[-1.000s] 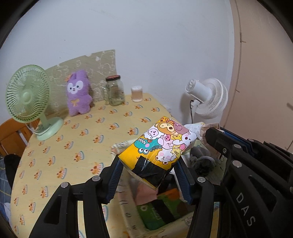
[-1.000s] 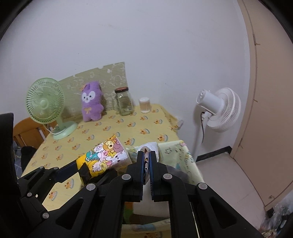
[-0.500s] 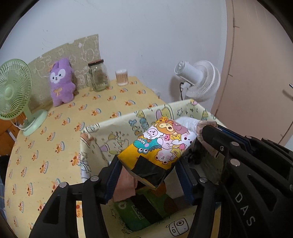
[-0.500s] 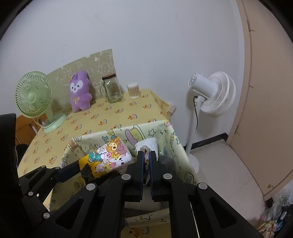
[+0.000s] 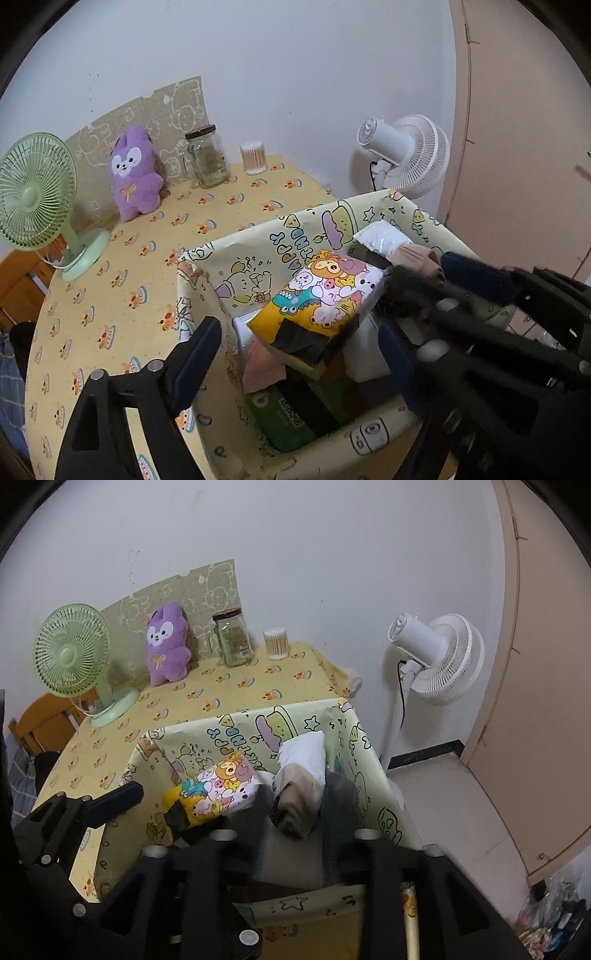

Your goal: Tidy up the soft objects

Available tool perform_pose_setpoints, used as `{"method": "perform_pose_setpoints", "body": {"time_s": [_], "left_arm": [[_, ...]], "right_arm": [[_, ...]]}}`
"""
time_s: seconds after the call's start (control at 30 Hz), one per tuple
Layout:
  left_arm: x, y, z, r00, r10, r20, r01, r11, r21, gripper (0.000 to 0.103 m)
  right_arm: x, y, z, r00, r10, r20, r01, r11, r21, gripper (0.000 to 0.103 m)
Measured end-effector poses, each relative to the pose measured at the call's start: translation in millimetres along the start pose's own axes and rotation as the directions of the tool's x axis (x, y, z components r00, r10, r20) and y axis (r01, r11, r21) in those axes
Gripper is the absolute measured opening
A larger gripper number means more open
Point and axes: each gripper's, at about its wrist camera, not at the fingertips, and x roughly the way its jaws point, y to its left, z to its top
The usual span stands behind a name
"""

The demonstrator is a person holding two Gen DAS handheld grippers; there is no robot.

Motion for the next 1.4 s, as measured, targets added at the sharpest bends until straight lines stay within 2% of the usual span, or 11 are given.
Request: {"method": "perform_pose_setpoints", "body": {"time_s": [0.07, 0.17, 0.4, 0.6, 0.97, 1.4], "left_arm": [[-3, 1, -1, 1.000, -0.011, -0.002, 0.011, 1.000, -0.001, 0.093], [-8, 2, -4, 1.000, -0.005, 0.004, 0.005, 1.000, -0.001, 0.093], [-22, 3, -8, 0.999, -0.018, 0.030, 0.018, 1.000, 0.000, 0.097], [-33, 10, -13, 0.999, -0.010, 0.048, 0.010, 1.000, -0.011, 0.099], [-64, 43, -24, 0.994, 0.046, 0.103, -0.038, 0.996, -0.075, 0.100], [-112, 90, -47, 0.974, 0.146, 0.173, -0.119, 0.981, -0.156, 0.102]], "right_arm": [[-5, 0, -2, 1.000, 0.002, 0.020, -0.003, 1.000, 0.008, 0.066], [-10, 2, -4, 1.000, 0.004, 0.020, -0.004, 1.000, 0.005, 0.067], [-22, 6, -6, 0.999, -0.010, 0.030, 0.010, 1.000, 0.010, 0.081], [-37, 15, -10, 0.997, -0.031, 0.064, 0.031, 1.000, 0.002, 0.088], [-63, 46, -9, 0.992, -0.025, 0.121, 0.028, 0.999, -0.028, 0.090], [-94, 96, -13, 0.983, 0.034, 0.181, -0.019, 0.996, -0.084, 0.091]]}}
